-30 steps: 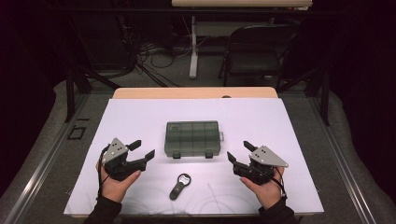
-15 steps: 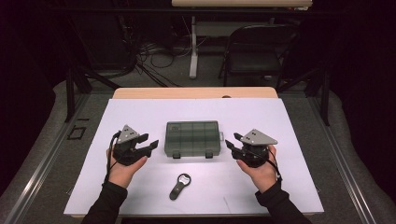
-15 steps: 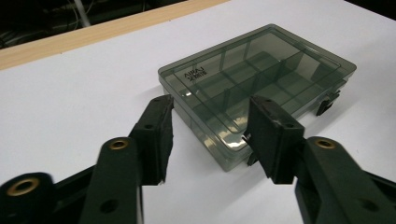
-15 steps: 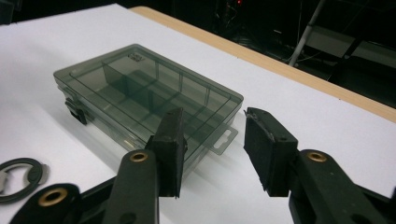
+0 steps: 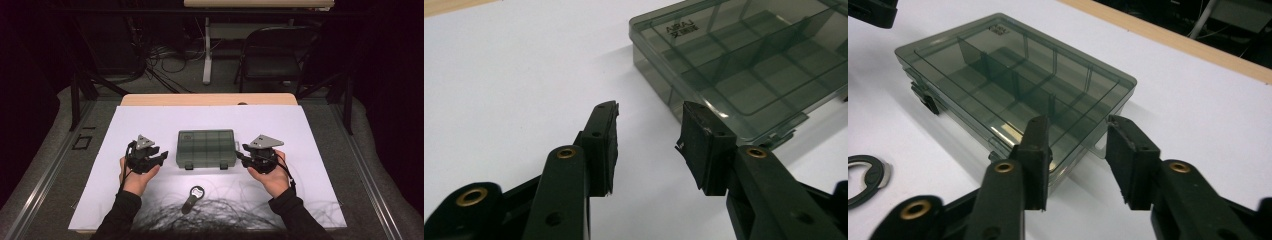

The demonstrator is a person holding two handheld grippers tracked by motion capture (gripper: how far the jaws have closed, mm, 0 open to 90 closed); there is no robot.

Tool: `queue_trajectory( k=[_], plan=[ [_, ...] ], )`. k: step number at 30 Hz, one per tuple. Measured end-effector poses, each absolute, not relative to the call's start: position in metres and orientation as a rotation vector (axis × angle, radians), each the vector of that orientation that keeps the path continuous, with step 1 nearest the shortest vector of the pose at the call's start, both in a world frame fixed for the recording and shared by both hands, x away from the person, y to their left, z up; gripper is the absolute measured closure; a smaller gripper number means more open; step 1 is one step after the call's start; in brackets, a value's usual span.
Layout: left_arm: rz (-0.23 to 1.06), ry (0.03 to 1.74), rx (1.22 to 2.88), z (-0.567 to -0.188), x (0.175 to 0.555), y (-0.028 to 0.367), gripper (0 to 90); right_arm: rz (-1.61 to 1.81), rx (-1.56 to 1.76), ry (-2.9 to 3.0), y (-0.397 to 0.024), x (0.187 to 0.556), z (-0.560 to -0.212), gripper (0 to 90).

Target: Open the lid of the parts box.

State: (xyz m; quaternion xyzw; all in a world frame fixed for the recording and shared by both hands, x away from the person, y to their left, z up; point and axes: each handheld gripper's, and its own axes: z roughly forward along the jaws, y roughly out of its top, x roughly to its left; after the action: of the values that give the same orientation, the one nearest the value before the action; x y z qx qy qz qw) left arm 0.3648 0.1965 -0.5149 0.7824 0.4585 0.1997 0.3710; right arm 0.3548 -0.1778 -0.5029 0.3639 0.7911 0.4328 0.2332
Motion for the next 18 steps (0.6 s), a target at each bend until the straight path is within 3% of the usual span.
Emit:
queue_trajectory(
  k=[7,18],
  plan=[
    [0.458,1.167,1.976,-0.521,0.366,0.199,58.3,1.149,1.01,2.191,-0.175,0.357,-0.511,69.9],
    [0.397,1.12,1.993,-0.532,0.362,0.195,77.9,1.11,1.093,2.225,-0.18,0.361,-0.529,78.0]
  ],
)
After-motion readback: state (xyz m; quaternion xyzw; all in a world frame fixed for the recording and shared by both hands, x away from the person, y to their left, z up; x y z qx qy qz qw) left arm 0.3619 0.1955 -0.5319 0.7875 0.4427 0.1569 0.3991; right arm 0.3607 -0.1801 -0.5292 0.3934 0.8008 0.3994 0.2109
